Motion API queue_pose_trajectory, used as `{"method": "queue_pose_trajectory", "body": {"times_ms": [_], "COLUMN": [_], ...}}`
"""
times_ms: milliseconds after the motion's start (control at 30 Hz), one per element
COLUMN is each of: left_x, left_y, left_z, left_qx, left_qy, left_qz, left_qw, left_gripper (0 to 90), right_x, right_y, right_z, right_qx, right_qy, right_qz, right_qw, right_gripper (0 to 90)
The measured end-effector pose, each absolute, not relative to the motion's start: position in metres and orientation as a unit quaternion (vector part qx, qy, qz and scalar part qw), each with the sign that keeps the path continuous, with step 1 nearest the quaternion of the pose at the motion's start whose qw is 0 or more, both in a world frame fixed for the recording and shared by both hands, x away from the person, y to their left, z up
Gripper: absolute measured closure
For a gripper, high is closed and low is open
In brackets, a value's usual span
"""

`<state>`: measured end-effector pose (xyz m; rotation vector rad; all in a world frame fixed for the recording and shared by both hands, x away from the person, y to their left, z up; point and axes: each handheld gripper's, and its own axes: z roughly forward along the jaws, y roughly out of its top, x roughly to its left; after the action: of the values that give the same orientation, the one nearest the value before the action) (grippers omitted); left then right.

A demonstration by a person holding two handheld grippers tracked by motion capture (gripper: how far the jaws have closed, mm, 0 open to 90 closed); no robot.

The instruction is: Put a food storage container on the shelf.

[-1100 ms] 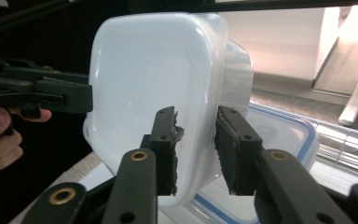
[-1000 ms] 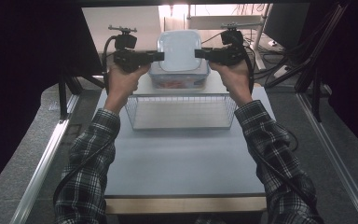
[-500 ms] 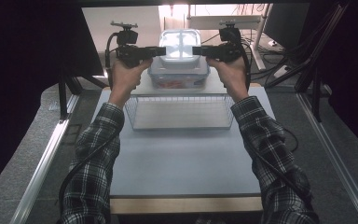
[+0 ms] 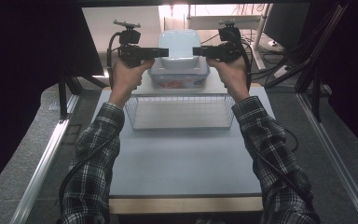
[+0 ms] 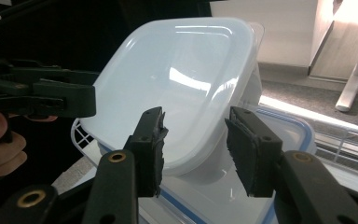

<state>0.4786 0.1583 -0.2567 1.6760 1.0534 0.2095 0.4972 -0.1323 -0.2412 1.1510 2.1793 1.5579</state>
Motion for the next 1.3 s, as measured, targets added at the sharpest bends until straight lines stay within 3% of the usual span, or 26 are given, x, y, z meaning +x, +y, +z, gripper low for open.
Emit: {"method": "queue_pose_trajectory", "body": {"times_ms": [233, 500, 800, 933, 1133, 1233, 1300], "left_x": [0.482, 0.492, 0.481, 0.473, 0.460, 0.453, 0.446], "left_y": [0.160, 0.164, 0.165, 0.170, 0.179, 0.179, 0.177], "left_z": [-0.257, -0.259, -0.243, -0.239, -0.247, -0.253, -0.259], "left_qx": [0.703, 0.694, 0.697, 0.702, 0.703, 0.712, 0.719], "left_qy": [0.450, 0.453, 0.434, 0.432, 0.432, 0.423, 0.413], "left_qz": [0.078, 0.053, 0.122, 0.155, 0.179, 0.184, 0.189], "left_qw": [0.545, 0.557, 0.557, 0.545, 0.536, 0.529, 0.526], "left_gripper": [40.4, 40.3, 39.2, 47.2, 68.2, 69.5, 64.7], "right_x": [0.495, 0.492, 0.490, 0.489, 0.488, 0.485, 0.482], "right_y": [-0.130, -0.131, -0.137, -0.140, -0.145, -0.148, -0.150], "right_z": [-0.239, -0.237, -0.236, -0.237, -0.242, -0.246, -0.249], "right_qx": [0.390, 0.388, 0.374, 0.373, 0.367, 0.362, 0.356], "right_qy": [0.745, 0.744, 0.741, 0.740, 0.742, 0.745, 0.750], "right_qz": [0.530, 0.536, 0.546, 0.548, 0.546, 0.544, 0.540], "right_qw": [0.109, 0.094, 0.114, 0.116, 0.127, 0.132, 0.138], "right_gripper": [55.0, 54.3, 56.1, 58.8, 65.9, 67.5, 66.6]}}
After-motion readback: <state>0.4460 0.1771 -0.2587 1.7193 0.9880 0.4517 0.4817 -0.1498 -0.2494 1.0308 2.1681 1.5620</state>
